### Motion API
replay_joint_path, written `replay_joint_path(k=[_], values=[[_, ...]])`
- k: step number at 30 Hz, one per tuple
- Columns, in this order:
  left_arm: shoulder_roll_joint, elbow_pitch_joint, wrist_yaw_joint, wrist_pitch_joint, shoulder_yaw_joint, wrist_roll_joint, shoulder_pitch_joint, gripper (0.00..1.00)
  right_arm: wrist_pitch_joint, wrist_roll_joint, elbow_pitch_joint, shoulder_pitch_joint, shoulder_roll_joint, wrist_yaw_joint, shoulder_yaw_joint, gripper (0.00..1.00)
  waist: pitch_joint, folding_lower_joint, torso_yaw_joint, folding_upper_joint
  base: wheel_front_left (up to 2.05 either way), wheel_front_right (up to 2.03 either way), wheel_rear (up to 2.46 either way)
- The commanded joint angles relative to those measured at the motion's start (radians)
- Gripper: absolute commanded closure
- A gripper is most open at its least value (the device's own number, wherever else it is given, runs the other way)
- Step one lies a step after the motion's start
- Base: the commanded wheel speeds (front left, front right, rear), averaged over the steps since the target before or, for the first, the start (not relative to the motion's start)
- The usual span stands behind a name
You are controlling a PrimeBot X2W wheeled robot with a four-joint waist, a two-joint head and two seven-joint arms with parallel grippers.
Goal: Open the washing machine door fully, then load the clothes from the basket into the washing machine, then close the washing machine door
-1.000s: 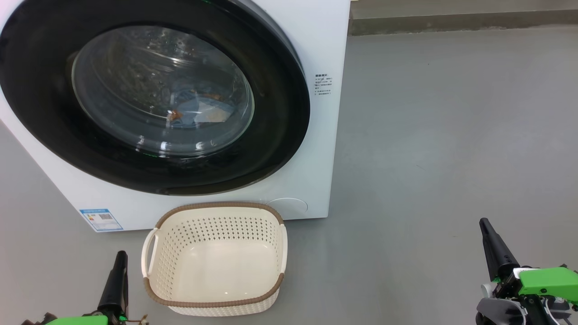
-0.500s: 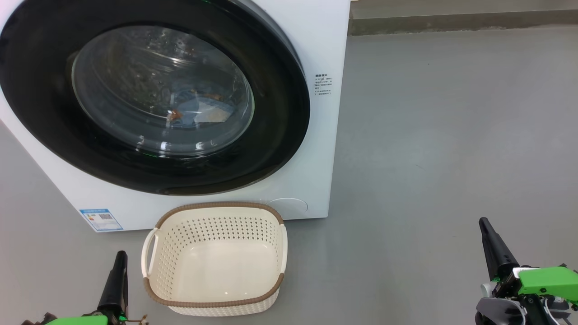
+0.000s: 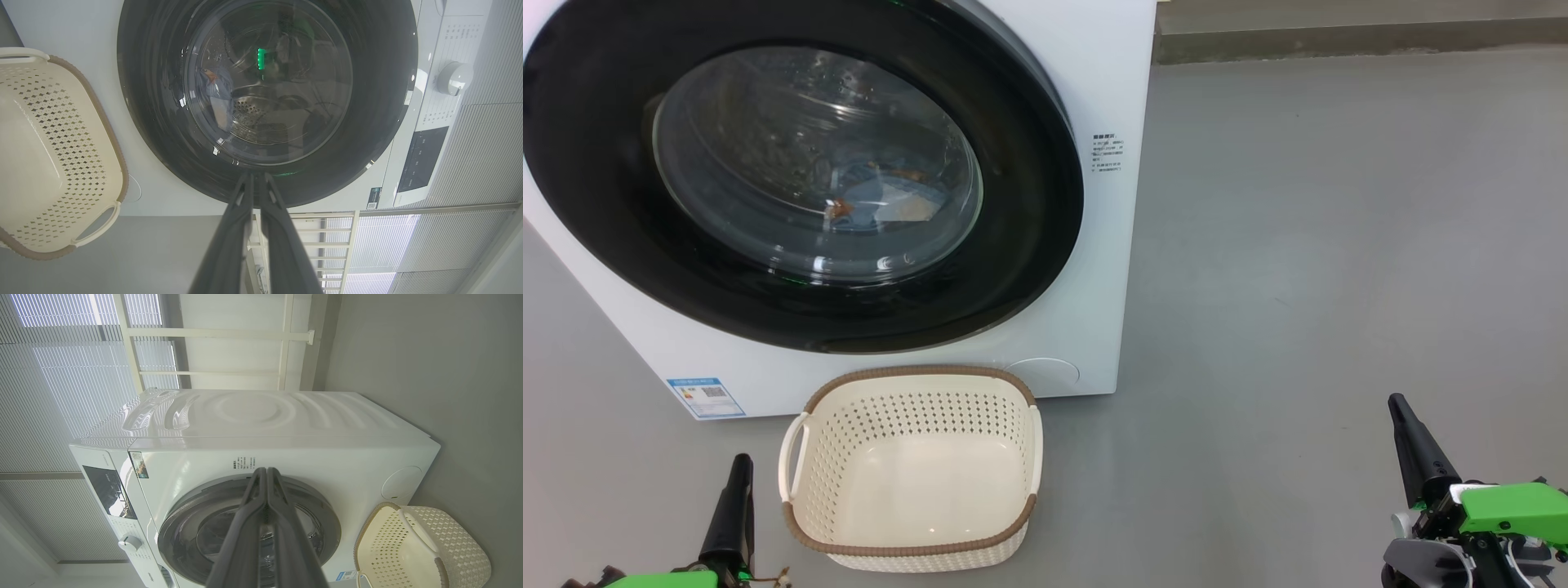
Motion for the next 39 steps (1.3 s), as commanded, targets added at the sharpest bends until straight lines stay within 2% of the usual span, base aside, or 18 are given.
replay_joint_path(k=[1,39], values=[[0.008,-0.017,-0.002,0.006,0.033,-0.008,-0.042,1.00,0.005,0.000,-0.024,-0.043,-0.009,0.002,0.019,1.00,0.000,0.0000,0.000,0.0000,0.00,0.00,0.00],[0.007,-0.017,-0.002,0.007,0.034,-0.007,-0.043,1.00,0.007,-0.002,-0.024,-0.044,-0.007,0.002,0.017,1.00,0.000,0.0000,0.000,0.0000,0.00,0.00,0.00]])
